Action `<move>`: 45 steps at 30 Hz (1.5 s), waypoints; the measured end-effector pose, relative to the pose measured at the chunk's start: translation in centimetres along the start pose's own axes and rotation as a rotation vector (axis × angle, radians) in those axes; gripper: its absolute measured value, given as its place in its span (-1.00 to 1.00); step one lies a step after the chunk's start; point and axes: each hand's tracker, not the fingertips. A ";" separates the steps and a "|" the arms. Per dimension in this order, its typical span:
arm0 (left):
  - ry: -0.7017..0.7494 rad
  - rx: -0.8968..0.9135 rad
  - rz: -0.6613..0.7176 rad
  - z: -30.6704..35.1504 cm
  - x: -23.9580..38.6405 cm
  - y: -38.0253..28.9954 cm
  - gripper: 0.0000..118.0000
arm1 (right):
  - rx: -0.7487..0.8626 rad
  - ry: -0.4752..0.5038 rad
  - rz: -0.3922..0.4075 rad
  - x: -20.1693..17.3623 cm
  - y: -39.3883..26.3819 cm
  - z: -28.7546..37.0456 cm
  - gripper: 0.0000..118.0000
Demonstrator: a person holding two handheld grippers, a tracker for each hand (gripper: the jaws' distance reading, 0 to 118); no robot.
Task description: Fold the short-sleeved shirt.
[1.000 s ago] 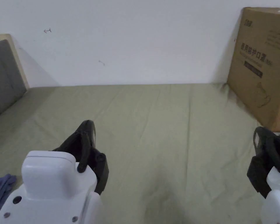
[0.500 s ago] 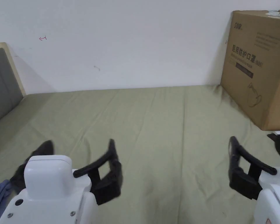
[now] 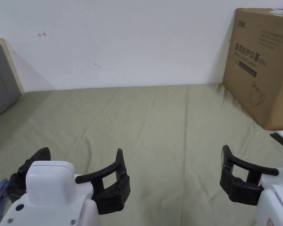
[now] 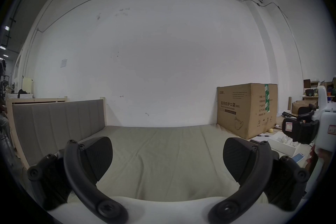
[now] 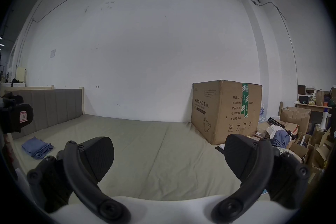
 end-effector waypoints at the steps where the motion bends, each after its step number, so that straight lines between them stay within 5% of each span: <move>1: -0.014 0.003 0.003 0.2 -0.1 -0.1 1.00 | -0.004 0.003 0.009 -0.2 -0.1 -0.1 1.00; 31: -0.142 -0.077 0.055 1.3 -0.3 0.1 1.00 | -0.055 0.064 0.044 -1.8 -0.3 -0.9 1.00; 45: -0.031 -0.141 -0.005 0.7 1.8 0.8 0.99 | -0.062 0.086 0.062 -2.2 -0.6 -0.6 1.00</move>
